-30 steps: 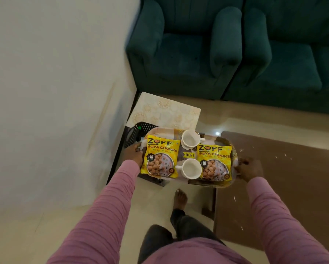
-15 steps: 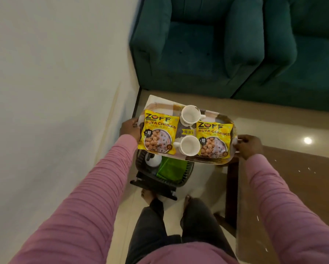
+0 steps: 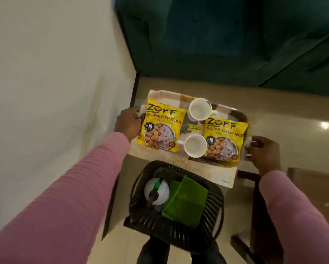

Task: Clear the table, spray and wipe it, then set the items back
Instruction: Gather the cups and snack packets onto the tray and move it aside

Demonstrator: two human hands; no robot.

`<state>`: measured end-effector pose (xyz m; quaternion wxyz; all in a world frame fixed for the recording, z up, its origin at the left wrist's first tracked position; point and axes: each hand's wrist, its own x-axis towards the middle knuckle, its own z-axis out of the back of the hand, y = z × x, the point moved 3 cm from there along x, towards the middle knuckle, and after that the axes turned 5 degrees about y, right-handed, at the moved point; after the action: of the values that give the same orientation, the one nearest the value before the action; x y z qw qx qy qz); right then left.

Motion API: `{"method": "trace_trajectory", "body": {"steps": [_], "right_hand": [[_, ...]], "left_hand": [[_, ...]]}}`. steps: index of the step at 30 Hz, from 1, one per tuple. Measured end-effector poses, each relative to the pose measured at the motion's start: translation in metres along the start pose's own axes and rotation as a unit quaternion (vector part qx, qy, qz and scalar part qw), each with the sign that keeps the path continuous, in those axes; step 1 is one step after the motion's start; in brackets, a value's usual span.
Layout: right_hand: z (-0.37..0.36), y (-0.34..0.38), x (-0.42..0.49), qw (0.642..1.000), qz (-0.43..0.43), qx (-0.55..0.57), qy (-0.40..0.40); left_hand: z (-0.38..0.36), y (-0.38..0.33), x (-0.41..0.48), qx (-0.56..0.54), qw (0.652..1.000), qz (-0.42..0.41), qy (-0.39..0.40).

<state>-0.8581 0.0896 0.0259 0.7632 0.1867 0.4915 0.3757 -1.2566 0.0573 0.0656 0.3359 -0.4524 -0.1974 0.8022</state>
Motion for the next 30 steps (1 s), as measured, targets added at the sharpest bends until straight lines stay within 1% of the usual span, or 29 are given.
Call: {"method": "trace_trajectory", "body": {"steps": [4,8,11,13,16,24,30], "right_hand": [[-0.027,-0.032,0.051,1.000,-0.006,0.000,0.006],[-0.044,-0.072,0.067,0.998,-0.059,-0.015,0.012],[-0.053,-0.100,0.063,0.995,-0.097,-0.021,0.020],[-0.055,-0.106,0.056,0.994,-0.099,-0.029,0.021],[-0.054,-0.107,0.053,0.993,-0.112,-0.022,0.008],[-0.054,-0.106,0.051,0.994,-0.080,-0.072,0.018],[-0.057,-0.108,0.049,0.992,-0.088,-0.091,0.018]], "left_hand": [[-0.037,0.061,0.064,-0.019,0.999,0.035,0.002],[-0.064,0.104,0.077,-0.028,0.996,0.079,0.016],[-0.072,0.102,0.056,-0.034,0.994,0.101,0.020],[-0.074,0.083,0.040,-0.036,0.994,0.101,0.020],[-0.079,0.072,0.040,-0.025,0.995,0.091,0.018],[-0.086,0.085,0.042,0.002,0.995,0.095,0.005],[-0.086,0.091,0.042,0.036,0.995,0.089,-0.007]]}}
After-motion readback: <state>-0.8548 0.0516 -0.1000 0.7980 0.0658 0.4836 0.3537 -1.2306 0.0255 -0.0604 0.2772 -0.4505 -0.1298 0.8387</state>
